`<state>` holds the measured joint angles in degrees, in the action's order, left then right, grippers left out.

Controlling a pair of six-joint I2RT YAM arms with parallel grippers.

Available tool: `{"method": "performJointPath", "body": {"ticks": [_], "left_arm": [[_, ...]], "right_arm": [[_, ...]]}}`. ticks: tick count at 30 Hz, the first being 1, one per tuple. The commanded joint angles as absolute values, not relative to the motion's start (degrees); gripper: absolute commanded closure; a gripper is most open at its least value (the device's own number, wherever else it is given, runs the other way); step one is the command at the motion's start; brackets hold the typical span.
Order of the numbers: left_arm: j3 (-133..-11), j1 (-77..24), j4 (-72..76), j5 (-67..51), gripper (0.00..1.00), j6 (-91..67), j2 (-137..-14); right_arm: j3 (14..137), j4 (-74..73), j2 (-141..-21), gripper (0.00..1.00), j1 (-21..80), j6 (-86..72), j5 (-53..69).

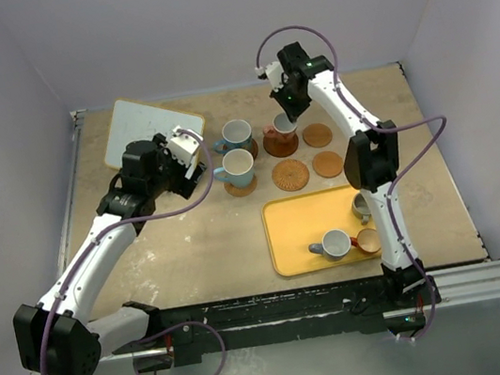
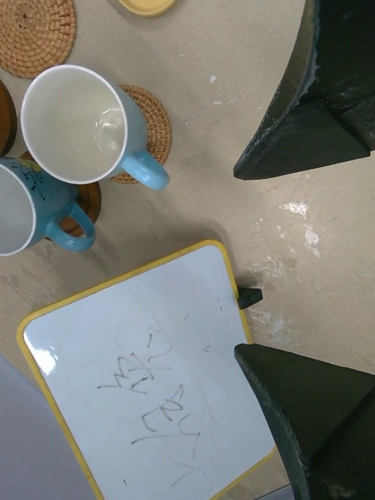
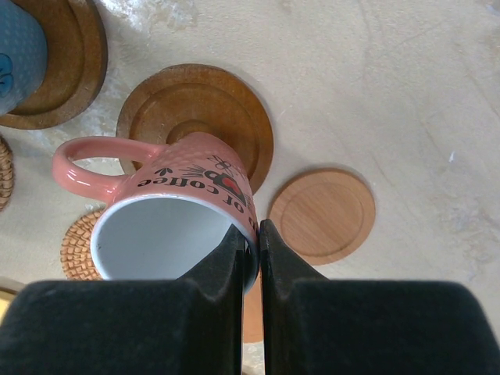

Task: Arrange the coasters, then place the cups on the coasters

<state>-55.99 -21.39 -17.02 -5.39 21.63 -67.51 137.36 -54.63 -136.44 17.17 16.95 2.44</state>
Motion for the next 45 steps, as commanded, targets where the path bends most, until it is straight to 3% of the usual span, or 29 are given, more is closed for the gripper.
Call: {"method": "performJointPath", "body": {"ticks": [1, 45], "left_arm": [[-55.27, -20.94, -14.41, -6.92, 0.18, 21.53, -66.07], [-55.20, -20.77, -14.81, -8.21, 0.18, 21.84, -66.06]], "right_arm": [[140.71, -52.56, -135.55, 1.00, 18.17, 17.03, 2.10], [140.90, -52.73, -140.44, 1.00, 19.67, 17.58, 2.03]]}}
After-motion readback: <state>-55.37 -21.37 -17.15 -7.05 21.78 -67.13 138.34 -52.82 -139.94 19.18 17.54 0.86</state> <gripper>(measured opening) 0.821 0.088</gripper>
